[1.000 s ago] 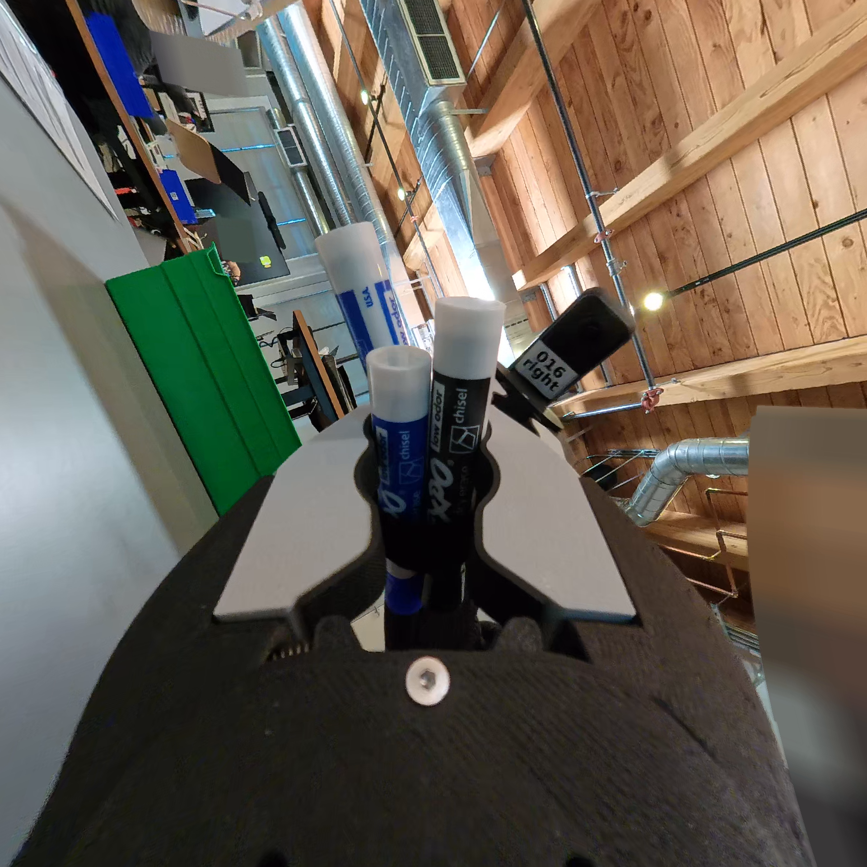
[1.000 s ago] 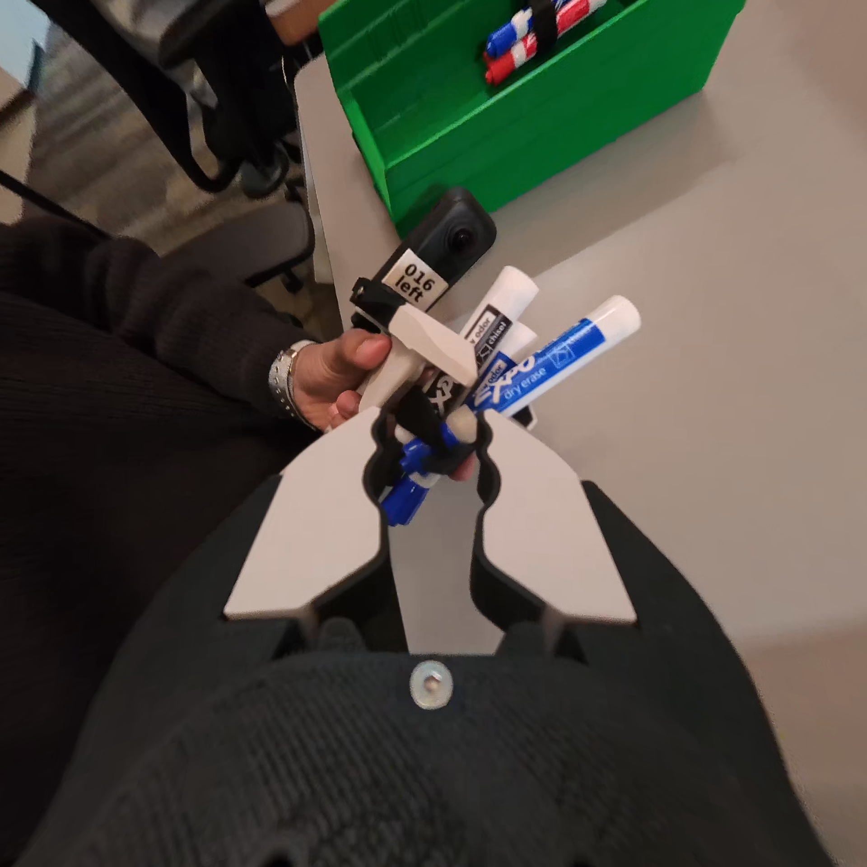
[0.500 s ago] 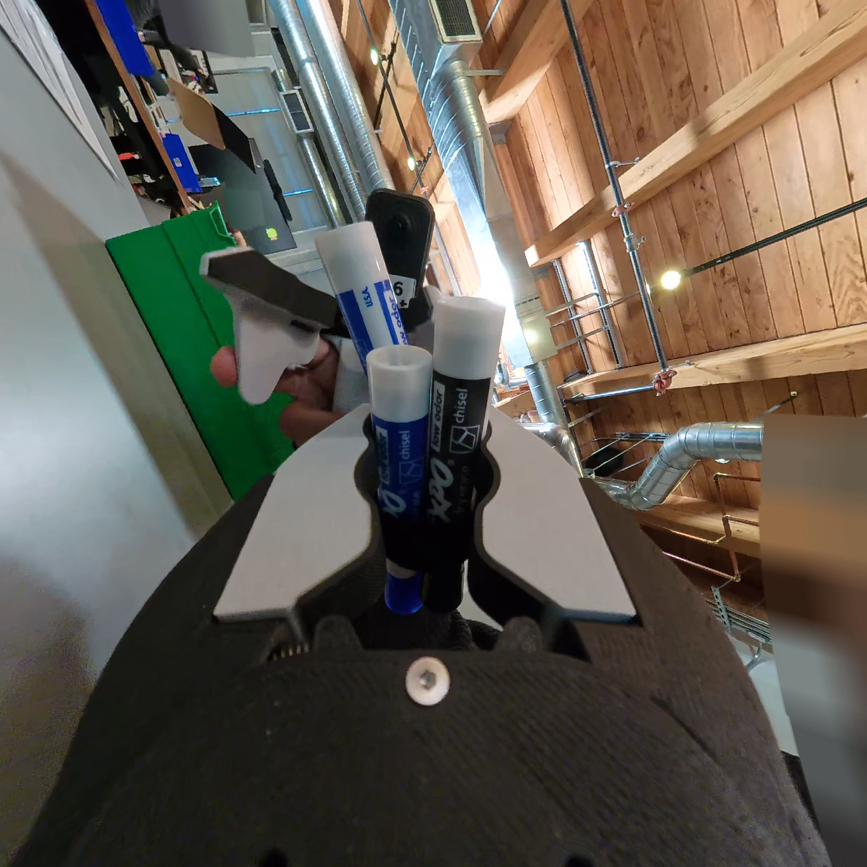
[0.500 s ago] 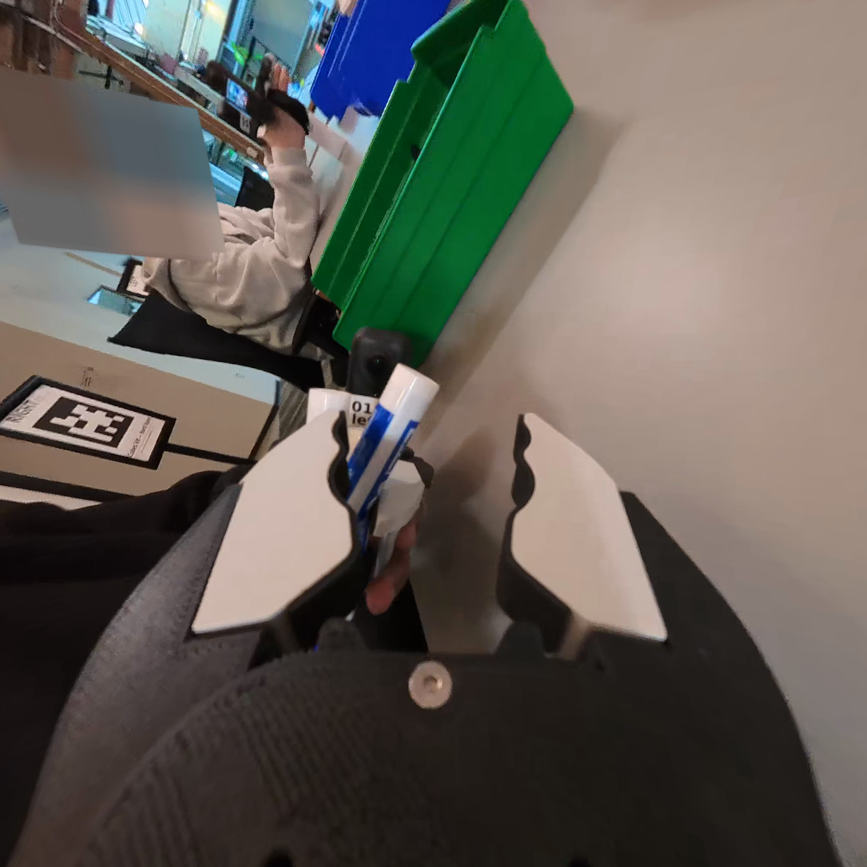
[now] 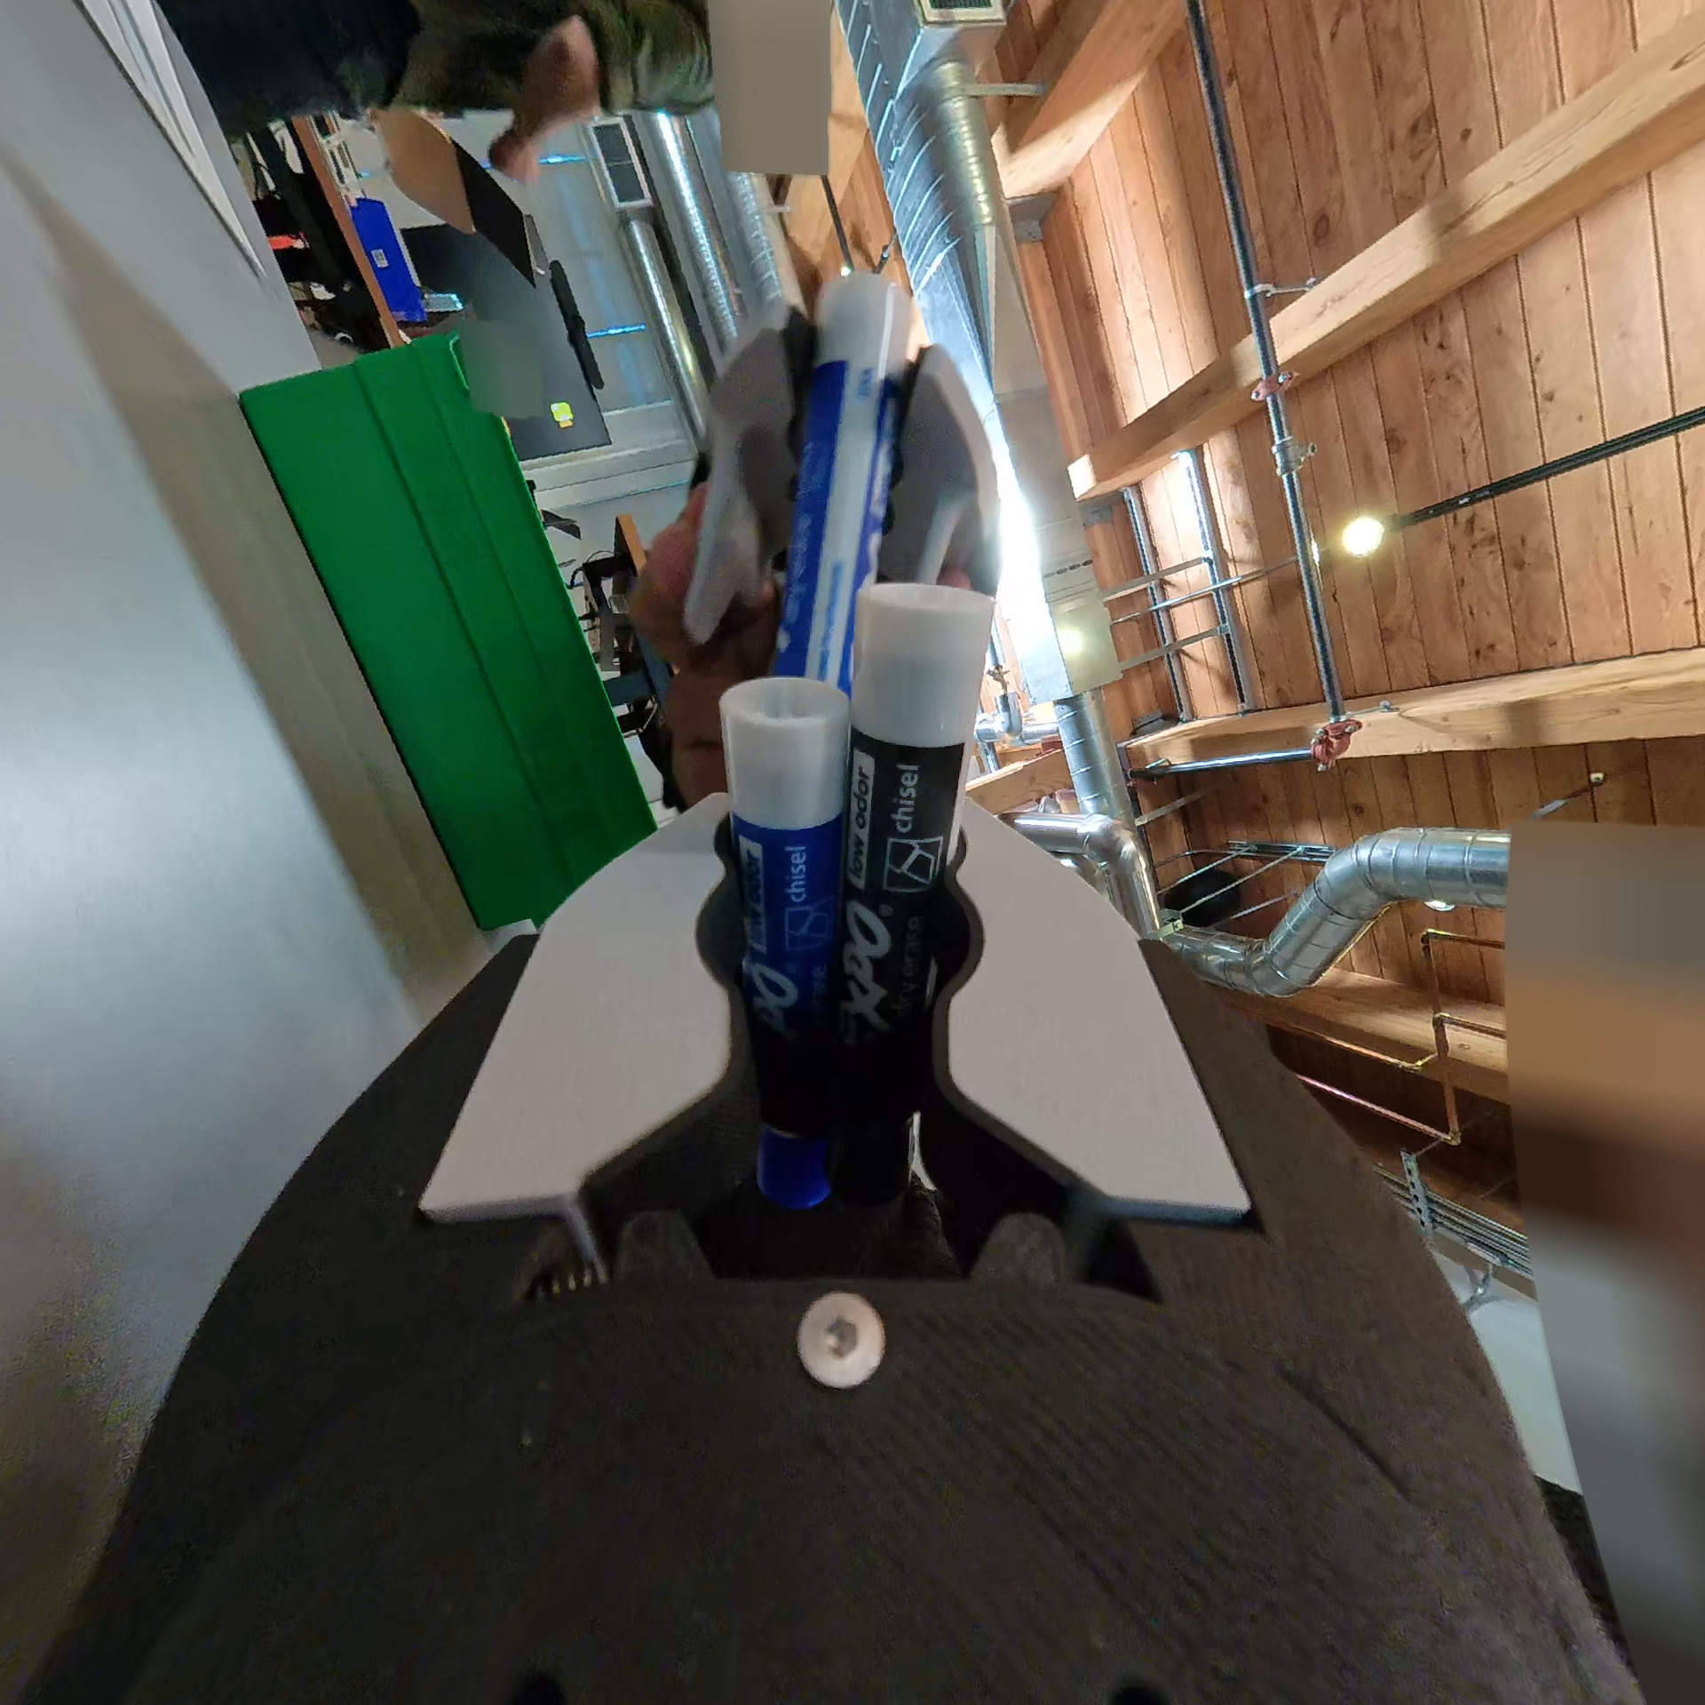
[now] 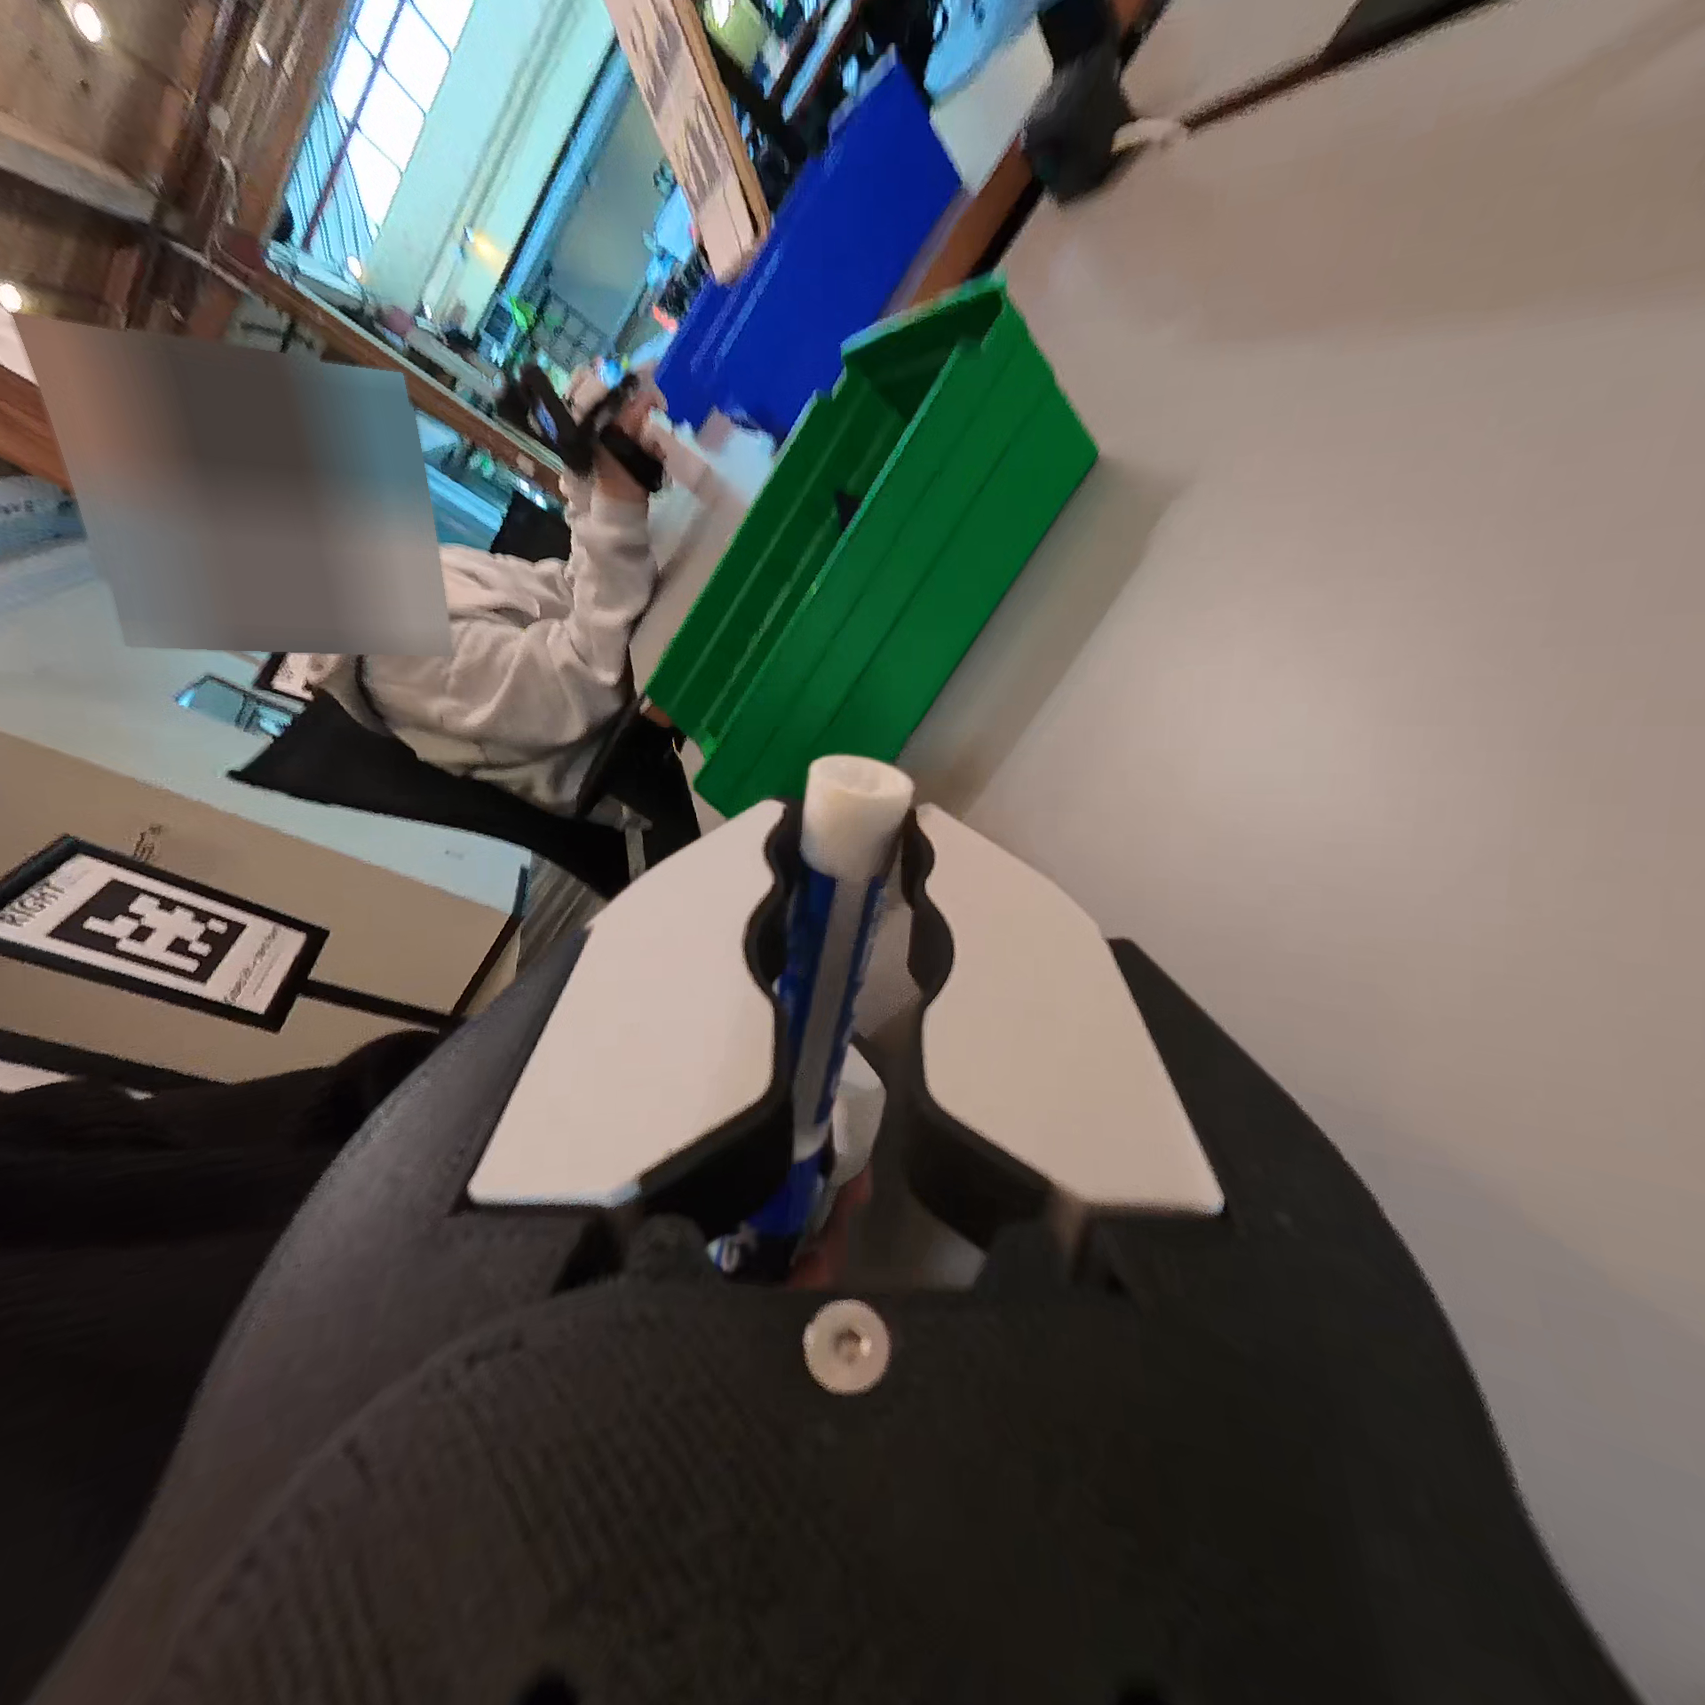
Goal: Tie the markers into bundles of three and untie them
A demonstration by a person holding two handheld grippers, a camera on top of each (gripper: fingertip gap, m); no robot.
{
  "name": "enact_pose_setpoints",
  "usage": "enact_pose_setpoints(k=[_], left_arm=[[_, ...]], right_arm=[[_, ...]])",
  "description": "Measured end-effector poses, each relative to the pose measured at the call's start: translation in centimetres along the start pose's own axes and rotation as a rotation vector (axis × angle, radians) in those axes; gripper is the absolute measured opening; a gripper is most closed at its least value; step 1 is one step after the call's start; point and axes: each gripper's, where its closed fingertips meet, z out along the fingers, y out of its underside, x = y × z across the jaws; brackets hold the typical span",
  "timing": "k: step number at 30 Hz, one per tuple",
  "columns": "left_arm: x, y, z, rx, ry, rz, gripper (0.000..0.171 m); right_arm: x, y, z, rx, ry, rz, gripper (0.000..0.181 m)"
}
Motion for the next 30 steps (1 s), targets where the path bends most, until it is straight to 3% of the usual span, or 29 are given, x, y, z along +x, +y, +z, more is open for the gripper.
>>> enact_pose_setpoints(k=[5, 9, 11, 14, 16, 18, 24, 27, 30], left_arm=[[0.1, 0.0, -0.1, 0.005, 0.005, -0.006, 0.038], [0.2, -0.4, -0.2, 0.016, 0.005, -0.005, 0.037], [0.2, -0.6, -0.4, 0.025, 0.004, -0.008, 0.038], [0.2, -0.8, -0.5, 0.035, 0.002, -0.010, 0.037], [0.2, -0.9, -0.5, 0.036, 0.001, -0.008, 0.038], [0.2, -0.8, -0.4, 0.034, 0.001, -0.006, 0.038], [0.1, -0.5, -0.3, 0.028, -0.005, -0.004, 0.038], [0.2, -0.7, -0.4, 0.034, -0.006, 0.001, 0.038], [0.2, -1.2, -0.6, 0.048, -0.006, -0.001, 0.038]], right_arm=[[-1.3, -4.6, -5.3, 0.176, 0.035, -0.068, 0.020], [-1.8, -8.3, -11.8, 0.318, 0.152, -0.184, 0.020], [-0.4, -9.7, -16.2, 0.375, 0.351, -0.285, 0.020], [3.8, -10.4, -24.4, 0.371, 0.825, -0.425, 0.020], [6.7, -9.3, -29.4, 0.294, 1.094, -0.436, 0.020], [9.7, -6.8, -32.3, 0.173, 1.211, -0.345, 0.020], [17.0, 0.1, -31.6, -0.044, 1.107, -0.063, 0.020], [19.0, 1.0, -31.5, -0.070, 1.135, -0.026, 0.020], [19.3, 0.7, -31.4, -0.054, 1.146, -0.037, 0.037]])
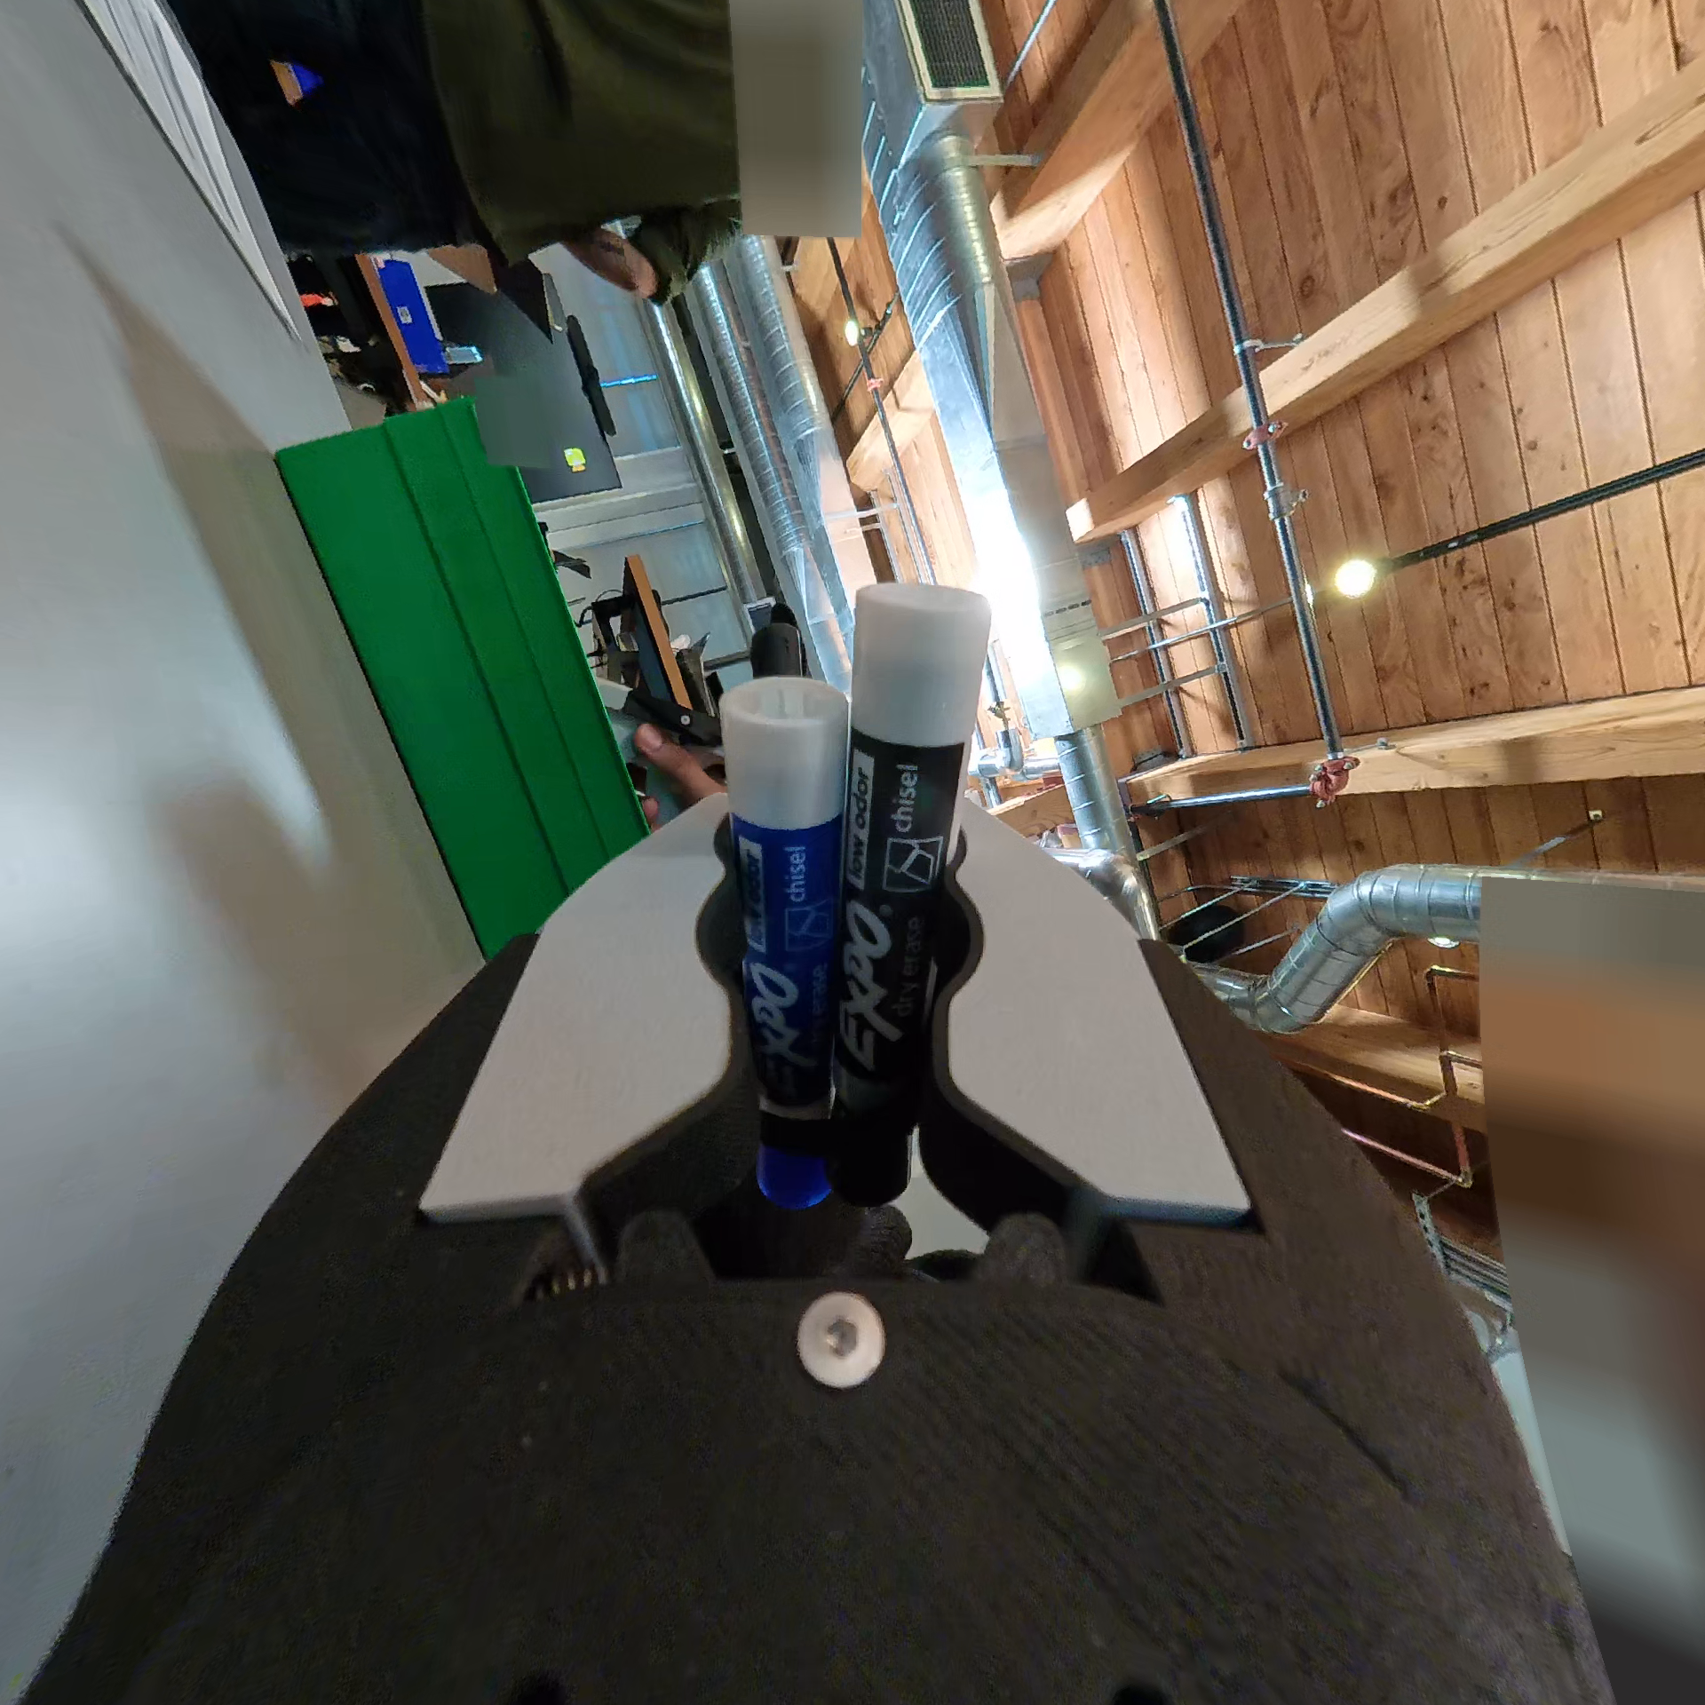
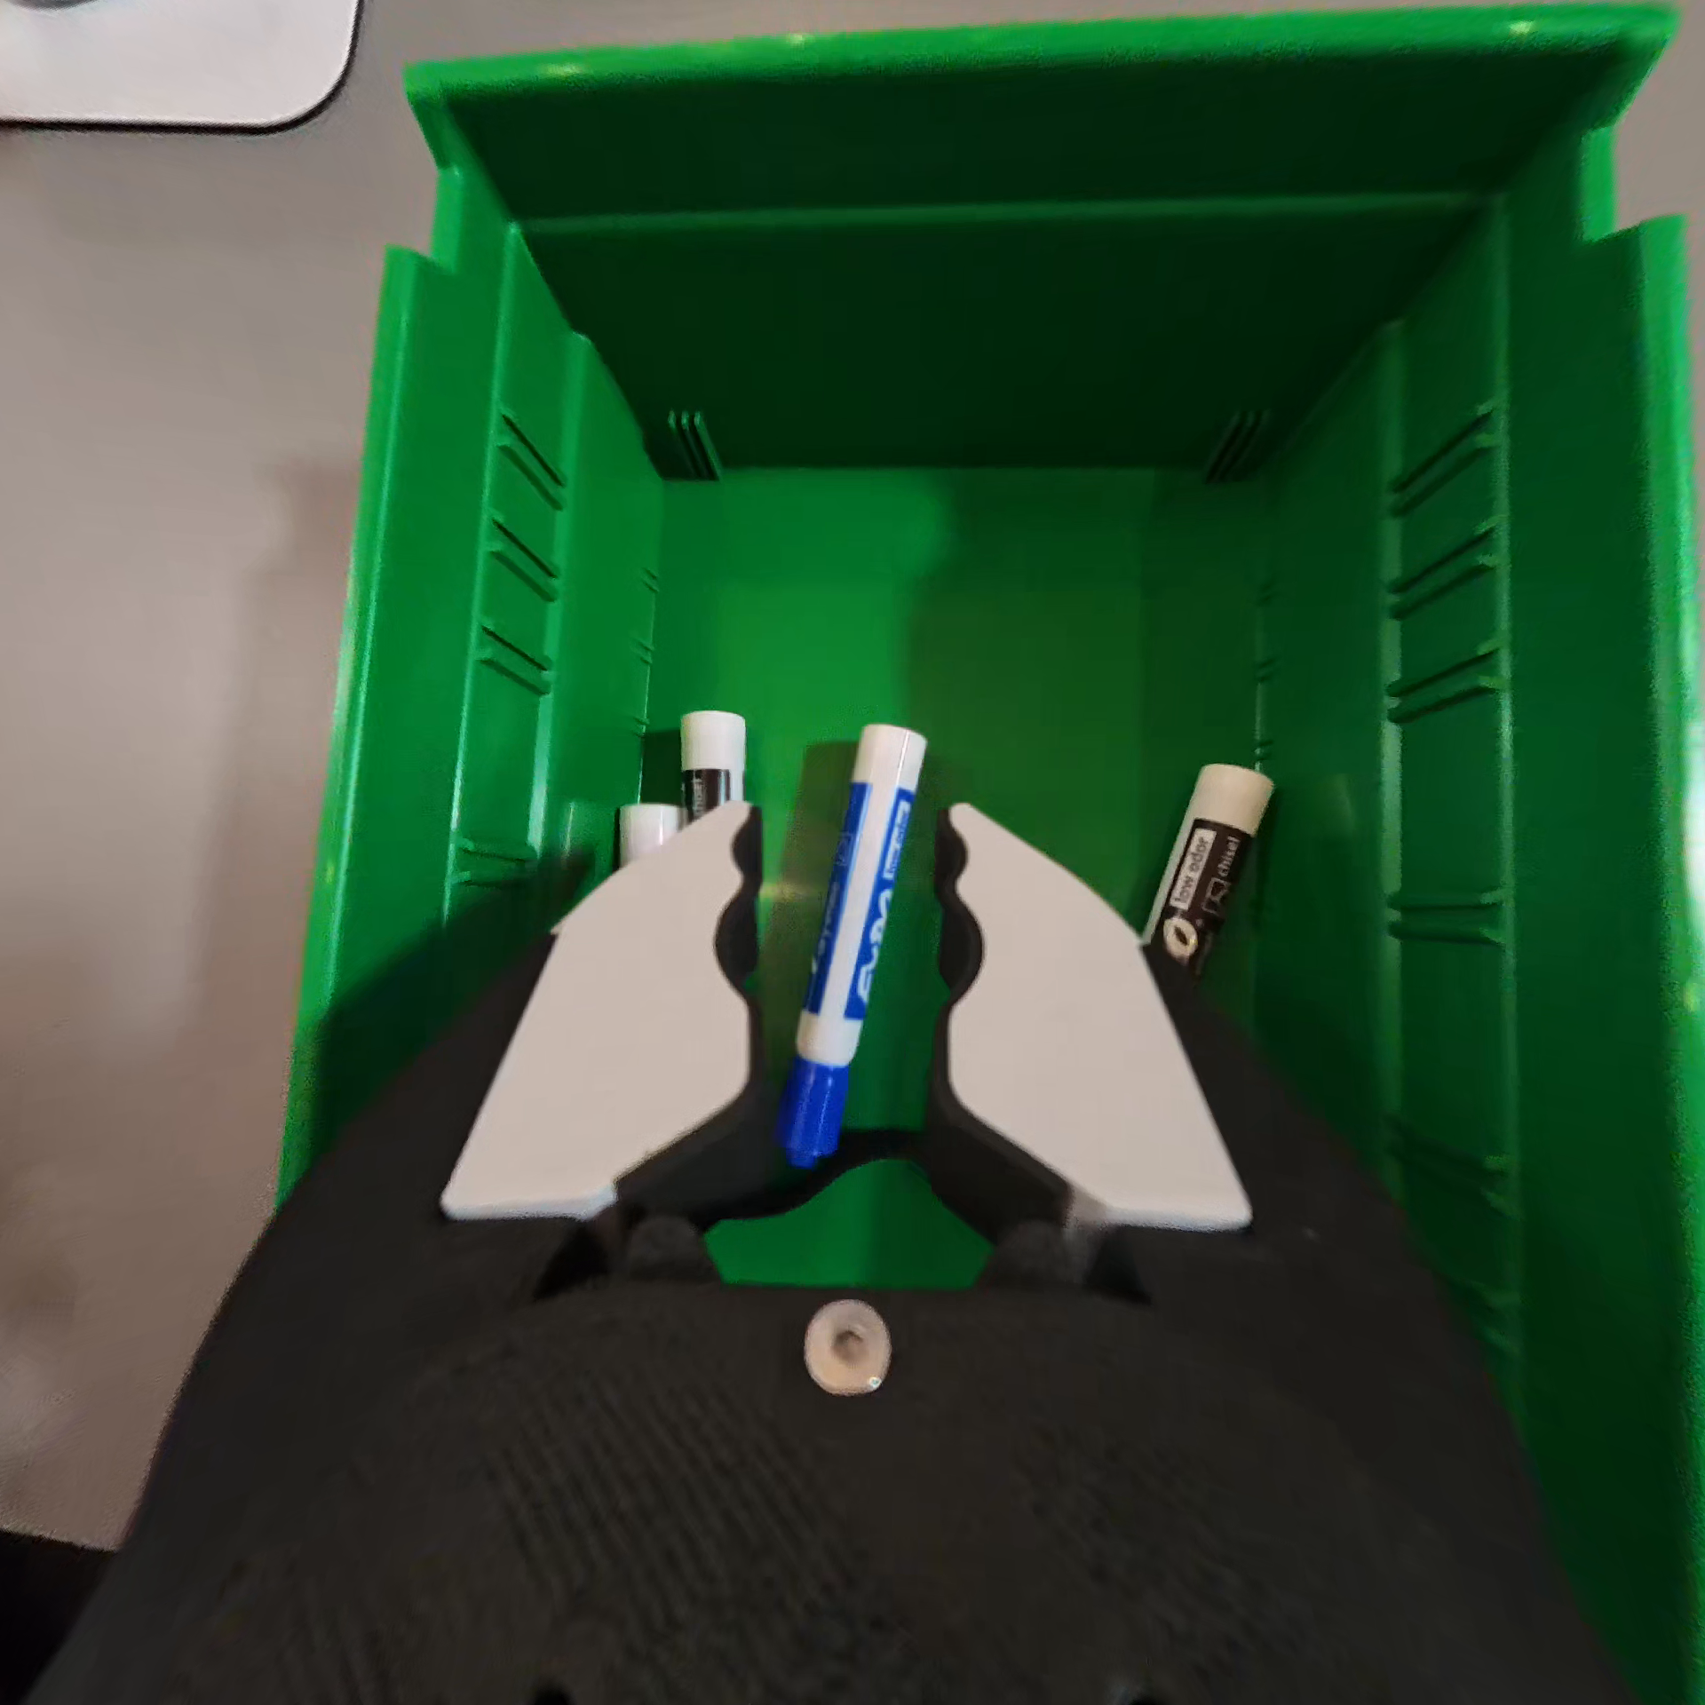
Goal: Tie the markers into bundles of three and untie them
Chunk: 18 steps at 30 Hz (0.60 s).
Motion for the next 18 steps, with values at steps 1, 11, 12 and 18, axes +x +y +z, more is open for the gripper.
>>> enact_pose_setpoints(k=[1, 11, 12, 18], left_arm=[[0.0, -0.2, -0.1, 0.005, -0.001, -0.001, 0.037], [1.6, -3.0, -0.7, 0.071, 0.038, 0.035, 0.038], [2.0, -3.5, -0.9, 0.085, 0.047, 0.044, 0.038], [4.3, -5.5, -1.8, 0.135, 0.095, 0.116, 0.038]], right_arm=[[0.0, -0.3, -0.2, 0.014, 0.008, -0.002, 0.042], [-17.3, -8.1, -10.1, 0.405, -0.421, -0.255, 0.038], [-21.1, -7.9, -11.1, 0.428, -0.553, -0.278, 0.038], [-37.7, -2.8, -11.0, 0.342, -1.025, -0.297, 0.038]])
